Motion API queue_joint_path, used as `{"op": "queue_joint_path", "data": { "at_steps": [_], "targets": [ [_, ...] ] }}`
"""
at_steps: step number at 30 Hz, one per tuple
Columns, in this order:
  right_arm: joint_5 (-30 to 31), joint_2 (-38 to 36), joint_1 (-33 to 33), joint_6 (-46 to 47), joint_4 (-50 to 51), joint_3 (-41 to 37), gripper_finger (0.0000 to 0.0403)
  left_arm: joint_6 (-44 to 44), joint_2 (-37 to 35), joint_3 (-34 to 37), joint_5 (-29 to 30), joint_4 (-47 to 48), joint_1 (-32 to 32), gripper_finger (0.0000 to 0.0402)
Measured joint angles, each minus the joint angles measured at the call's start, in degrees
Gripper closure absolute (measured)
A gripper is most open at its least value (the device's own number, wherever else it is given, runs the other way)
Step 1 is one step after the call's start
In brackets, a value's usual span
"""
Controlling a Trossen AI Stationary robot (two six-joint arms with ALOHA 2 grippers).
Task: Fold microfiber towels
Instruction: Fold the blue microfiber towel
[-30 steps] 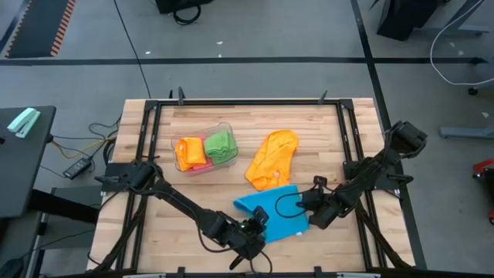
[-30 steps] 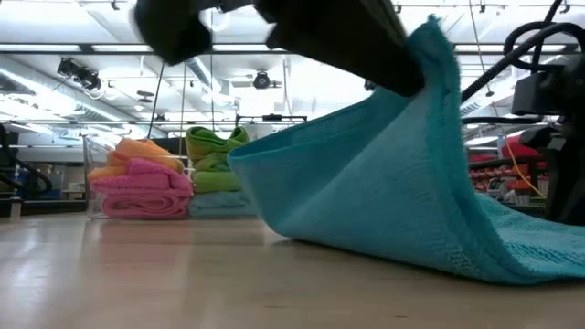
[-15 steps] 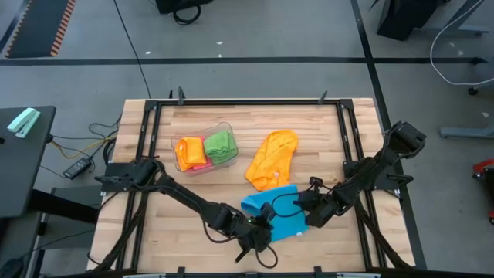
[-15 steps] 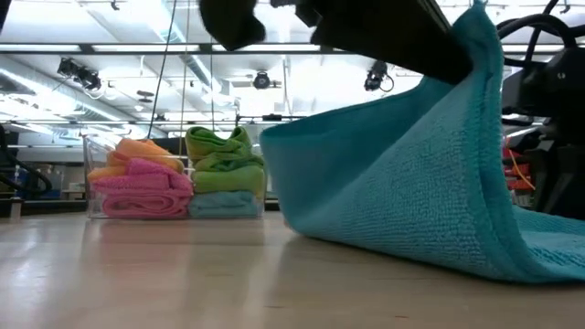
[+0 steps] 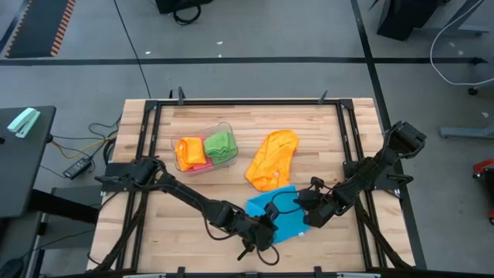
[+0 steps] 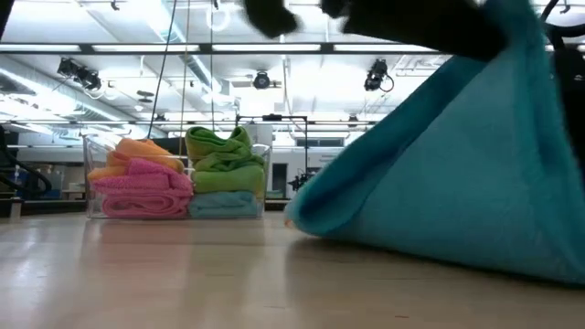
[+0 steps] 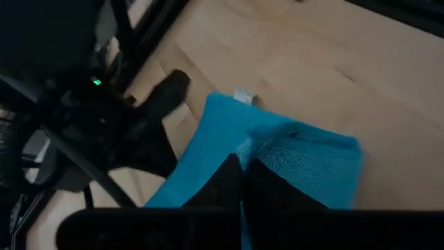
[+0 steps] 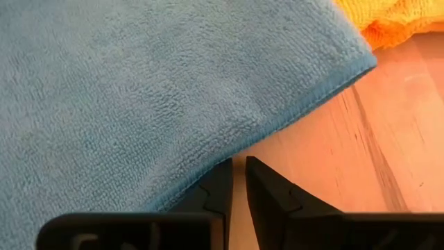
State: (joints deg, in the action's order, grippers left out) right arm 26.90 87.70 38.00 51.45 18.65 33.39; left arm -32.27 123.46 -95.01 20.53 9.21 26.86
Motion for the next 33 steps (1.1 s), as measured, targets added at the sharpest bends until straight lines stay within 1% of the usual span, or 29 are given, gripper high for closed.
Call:
{"op": "queue_joint_path", "data": {
  "at_steps": [4, 6, 10, 14, 16, 18, 21, 23, 33],
  "targets": [
    [0.06, 0.0, -0.04, 2.81, -0.09, -0.02, 0.0354, -1.43, 2.86, 0.03, -1.28, -4.62, -0.49, 0.0371],
    [0.1, 0.02, -0.04, 3.64, -0.17, -0.02, 0.0354, -2.51, 4.57, 0.05, -1.12, -6.05, -0.58, 0.0369],
    [0.17, 0.02, -0.04, 4.63, -0.26, -0.04, 0.0354, -3.09, 7.24, 0.1, 0.42, -11.04, -0.76, 0.0383],
    [0.23, 0.04, -0.04, 5.34, -0.26, -0.04, 0.0354, -4.28, 7.65, 0.08, 0.75, -14.54, -0.82, 0.0393],
    [0.24, 0.04, -0.04, 5.37, -0.28, -0.04, 0.0354, -4.34, 7.65, 0.08, 0.62, -14.64, -0.82, 0.0391],
    [0.24, 0.04, -0.04, 5.37, -0.28, -0.04, 0.0354, -3.27, 7.65, 0.08, 0.13, -13.58, -0.8, 0.038],
    [0.26, 0.04, -0.04, 5.36, -0.3, -0.04, 0.0354, -1.95, 7.67, 0.08, -2.95, -11.69, -0.79, 0.0364],
    [0.26, 0.04, -0.04, 5.17, -0.32, -0.04, 0.0354, -0.64, 7.8, 0.08, -3.97, -10.73, -0.75, 0.0362],
    [0.26, 0.04, -0.05, 5.13, -0.37, -0.03, 0.0354, 0.8, 10.72, 0.04, -4.22, -10.91, -1.22, 0.0389]
  ]
}}
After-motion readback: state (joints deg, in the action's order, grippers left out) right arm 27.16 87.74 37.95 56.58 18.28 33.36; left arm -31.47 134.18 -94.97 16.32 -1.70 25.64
